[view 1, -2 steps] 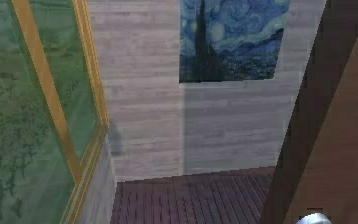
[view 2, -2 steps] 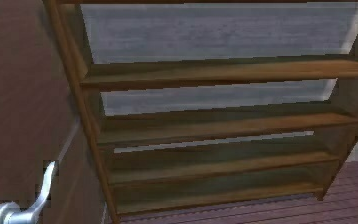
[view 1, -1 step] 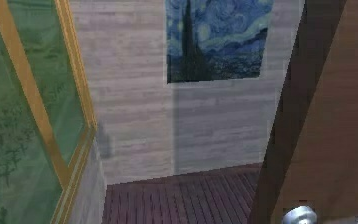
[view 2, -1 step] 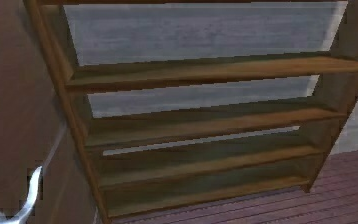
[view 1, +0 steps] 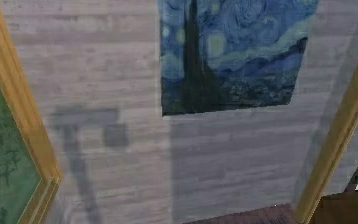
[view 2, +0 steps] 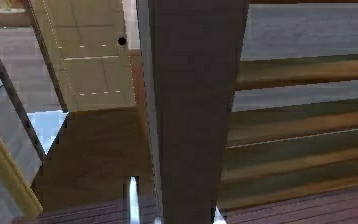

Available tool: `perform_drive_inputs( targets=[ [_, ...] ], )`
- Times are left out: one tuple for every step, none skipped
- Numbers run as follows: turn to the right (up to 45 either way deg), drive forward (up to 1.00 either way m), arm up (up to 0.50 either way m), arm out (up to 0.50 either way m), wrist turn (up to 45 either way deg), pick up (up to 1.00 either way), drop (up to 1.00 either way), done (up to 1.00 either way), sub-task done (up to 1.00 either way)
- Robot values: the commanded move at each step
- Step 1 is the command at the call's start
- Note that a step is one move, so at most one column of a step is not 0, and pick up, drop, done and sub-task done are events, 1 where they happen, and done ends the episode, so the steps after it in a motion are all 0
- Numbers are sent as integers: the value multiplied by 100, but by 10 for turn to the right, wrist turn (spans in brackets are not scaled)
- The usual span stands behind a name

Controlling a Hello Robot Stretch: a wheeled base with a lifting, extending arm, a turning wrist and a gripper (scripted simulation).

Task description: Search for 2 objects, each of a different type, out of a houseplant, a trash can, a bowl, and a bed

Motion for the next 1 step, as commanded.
perform_drive_inputs(
  targets=[
    [-30,0,0,0,0,0,0,0,0]
  ],
)
